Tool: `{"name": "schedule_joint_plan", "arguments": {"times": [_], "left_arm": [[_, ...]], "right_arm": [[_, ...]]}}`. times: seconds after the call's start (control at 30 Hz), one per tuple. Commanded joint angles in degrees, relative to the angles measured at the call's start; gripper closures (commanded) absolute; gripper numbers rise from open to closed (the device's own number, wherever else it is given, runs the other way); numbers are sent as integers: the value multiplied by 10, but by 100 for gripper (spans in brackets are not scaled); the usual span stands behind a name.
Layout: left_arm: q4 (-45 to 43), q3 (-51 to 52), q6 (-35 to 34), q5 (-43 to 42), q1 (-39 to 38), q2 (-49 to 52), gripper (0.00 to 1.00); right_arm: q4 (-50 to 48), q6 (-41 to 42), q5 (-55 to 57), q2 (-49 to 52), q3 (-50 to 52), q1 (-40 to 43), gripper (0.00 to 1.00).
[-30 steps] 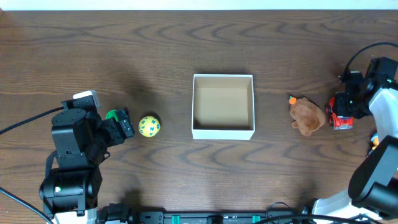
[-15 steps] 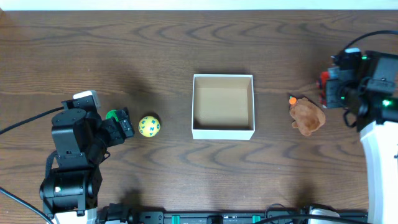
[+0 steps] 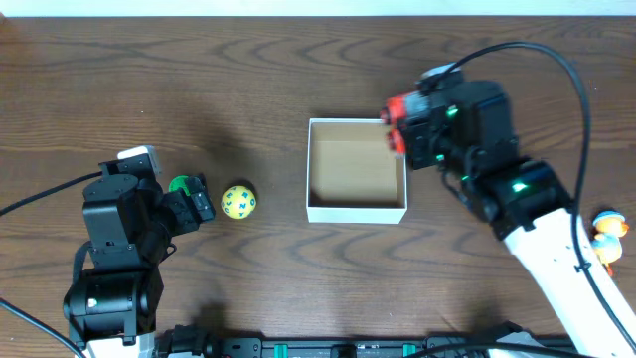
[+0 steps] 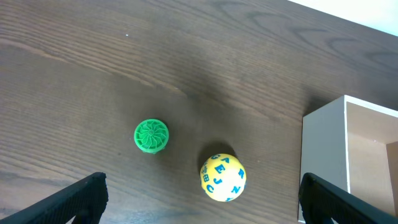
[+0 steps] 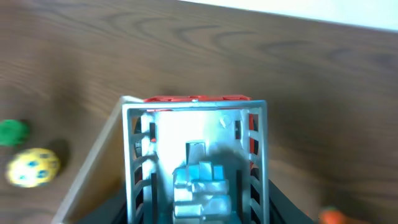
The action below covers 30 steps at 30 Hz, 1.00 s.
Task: Pack container
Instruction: 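Carry the fire truck into the white box and release it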
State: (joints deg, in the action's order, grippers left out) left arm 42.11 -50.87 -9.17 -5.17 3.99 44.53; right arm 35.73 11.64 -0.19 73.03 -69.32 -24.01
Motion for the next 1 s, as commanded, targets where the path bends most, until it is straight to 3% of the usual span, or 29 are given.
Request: {"name": "schedule_joint_plan", "arguments": {"times": [0.0,0.27,0.77,0.8,0.83,0.93,0.97], "left_arm": [[2,-12,3,4,-2,0,2],[5,-12,3,4,-2,0,2],[7,-12,3,4,-2,0,2],[7,-12,3,4,-2,0,2],[7,-12,3,4,-2,0,2],[7,-12,3,4,-2,0,2],[7,-12,3,4,-2,0,2]], "right_arm": [[0,88,53,13,-9,-44,99],[12,158,69,119,-9,-71,99],[-5,162,68,286,-9,-67,97],[-8,162,68,291,-9,-66,90],[-12,162,68,295,-9,-65,74],[-24,147,68,298,-9,-64,57],[-28,139,68,298,-9,-64,47]]}}
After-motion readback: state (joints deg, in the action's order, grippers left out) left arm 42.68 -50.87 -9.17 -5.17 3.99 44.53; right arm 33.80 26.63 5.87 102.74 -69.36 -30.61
